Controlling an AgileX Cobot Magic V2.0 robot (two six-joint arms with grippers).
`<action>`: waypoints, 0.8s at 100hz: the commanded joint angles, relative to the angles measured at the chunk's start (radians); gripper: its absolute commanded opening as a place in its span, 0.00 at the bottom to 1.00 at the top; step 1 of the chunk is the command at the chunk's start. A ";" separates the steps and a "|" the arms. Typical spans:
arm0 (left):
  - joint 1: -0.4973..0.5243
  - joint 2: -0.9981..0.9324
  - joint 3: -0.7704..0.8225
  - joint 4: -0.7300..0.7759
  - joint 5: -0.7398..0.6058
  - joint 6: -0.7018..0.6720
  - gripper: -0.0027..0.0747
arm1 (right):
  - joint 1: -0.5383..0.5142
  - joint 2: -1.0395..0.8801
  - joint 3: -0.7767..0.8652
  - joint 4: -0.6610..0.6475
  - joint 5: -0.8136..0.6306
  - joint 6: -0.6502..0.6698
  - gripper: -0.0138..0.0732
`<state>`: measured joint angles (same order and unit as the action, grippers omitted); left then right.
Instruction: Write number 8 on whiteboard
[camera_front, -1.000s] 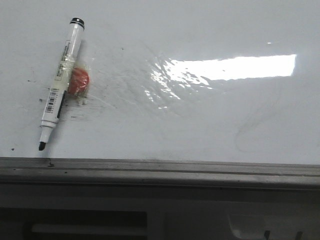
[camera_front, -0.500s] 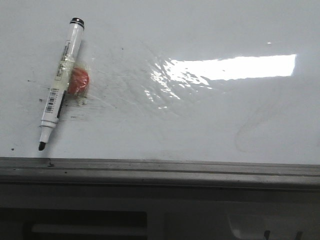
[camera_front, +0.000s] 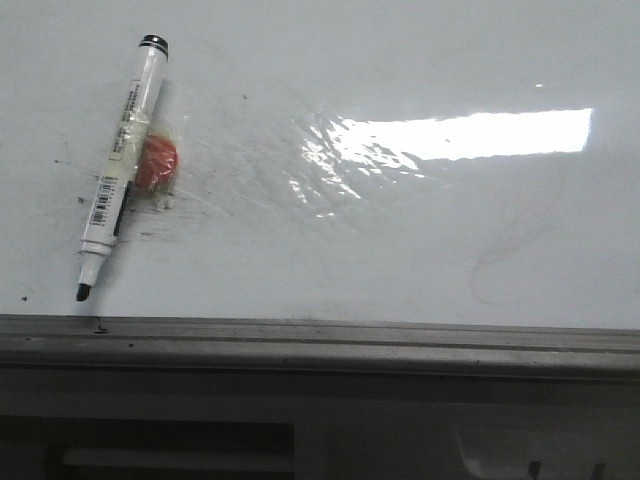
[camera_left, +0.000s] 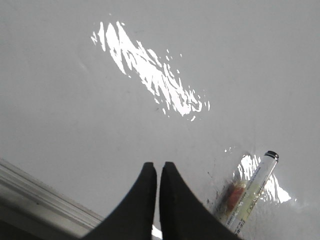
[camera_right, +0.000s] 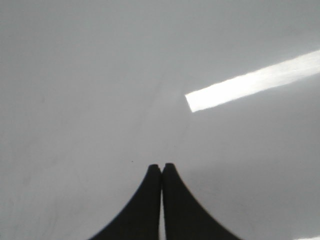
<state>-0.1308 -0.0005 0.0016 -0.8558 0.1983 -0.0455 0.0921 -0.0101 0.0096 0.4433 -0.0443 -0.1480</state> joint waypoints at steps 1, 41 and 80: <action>-0.001 -0.030 0.020 -0.018 -0.056 0.003 0.01 | -0.006 -0.021 -0.041 0.022 -0.069 -0.007 0.09; -0.001 -0.030 0.018 0.008 -0.056 0.004 0.01 | -0.006 -0.021 -0.081 0.022 0.006 -0.007 0.09; -0.001 -0.030 -0.066 0.009 -0.050 0.219 0.01 | -0.006 -0.021 -0.081 0.022 0.013 -0.007 0.09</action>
<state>-0.1308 -0.0005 -0.0183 -0.8385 0.1983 0.1360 0.0921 -0.0101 -0.0369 0.4655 0.0325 -0.1480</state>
